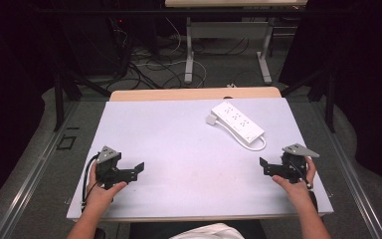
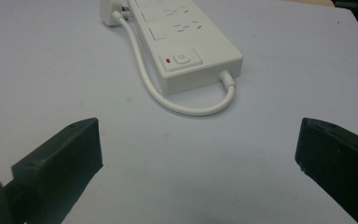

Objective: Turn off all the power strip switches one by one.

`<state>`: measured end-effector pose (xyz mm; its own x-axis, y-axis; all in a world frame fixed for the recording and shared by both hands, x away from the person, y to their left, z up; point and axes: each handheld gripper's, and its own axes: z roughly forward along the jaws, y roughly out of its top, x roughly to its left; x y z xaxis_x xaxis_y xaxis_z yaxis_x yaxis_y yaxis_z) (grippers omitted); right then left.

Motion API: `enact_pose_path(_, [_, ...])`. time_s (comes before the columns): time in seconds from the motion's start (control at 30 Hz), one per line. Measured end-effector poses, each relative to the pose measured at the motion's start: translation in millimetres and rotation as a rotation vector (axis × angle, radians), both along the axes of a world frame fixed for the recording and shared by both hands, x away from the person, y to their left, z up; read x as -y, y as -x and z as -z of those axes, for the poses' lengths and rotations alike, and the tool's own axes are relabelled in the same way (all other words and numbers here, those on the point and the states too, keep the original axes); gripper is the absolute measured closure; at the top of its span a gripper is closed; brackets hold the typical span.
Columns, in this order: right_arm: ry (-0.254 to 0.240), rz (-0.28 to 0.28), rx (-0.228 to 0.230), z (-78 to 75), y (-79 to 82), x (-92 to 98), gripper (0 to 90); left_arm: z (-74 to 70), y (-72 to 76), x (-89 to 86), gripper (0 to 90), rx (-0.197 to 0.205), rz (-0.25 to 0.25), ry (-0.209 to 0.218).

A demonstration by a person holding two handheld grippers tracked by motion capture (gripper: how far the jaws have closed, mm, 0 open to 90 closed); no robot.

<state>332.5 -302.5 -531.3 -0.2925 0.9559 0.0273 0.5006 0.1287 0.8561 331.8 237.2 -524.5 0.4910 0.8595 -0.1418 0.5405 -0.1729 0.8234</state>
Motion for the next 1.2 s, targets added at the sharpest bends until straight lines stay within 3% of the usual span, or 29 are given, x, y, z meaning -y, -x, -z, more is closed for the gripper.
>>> enact_pose_path(0.03, [-0.002, 0.018, -0.003, -0.4, 0.6, -1.6, 1.1, -0.2, 0.2, -0.3, 0.2, -0.002, 0.000, -0.001])
enact_pose_path(0.27, [0.028, -0.009, -0.008, -4.9, -1.8, -4.8, 8.8, 0.0, 1.7, -0.9, 0.2, 0.001, -0.005, 0.000])
enact_pose_path(0.3, [0.043, -0.016, -0.005, -7.9, -3.6, -6.3, 13.9, 0.6, 1.8, -0.4, 0.2, 0.011, -0.012, -0.001])
enact_pose_path(0.43, [0.038, -0.024, -0.009, -13.3, -4.7, -9.9, 15.8, 0.3, 3.4, -0.5, 0.2, 0.015, -0.011, -0.009])
enact_pose_path(0.5, [0.037, -0.029, -0.033, -15.3, -5.2, -14.3, 23.7, 0.1, 4.3, -0.6, 0.2, 0.016, -0.015, -0.006])
enact_pose_path(0.7, [0.051, -0.054, -0.055, -16.6, -7.9, -22.1, 29.7, 0.5, 4.0, -0.6, 0.3, 0.014, -0.016, -0.008])
enact_pose_path(0.8, [0.093, -0.094, -0.044, -17.6, -13.3, -27.6, 35.8, 0.7, 3.8, 0.3, 0.5, 0.016, -0.013, -0.007])
enact_pose_path(1.2, [0.130, -0.142, -0.072, -29.2, -30.9, -32.1, 48.5, 0.8, 5.1, 0.5, 0.5, 0.020, -0.019, -0.011])
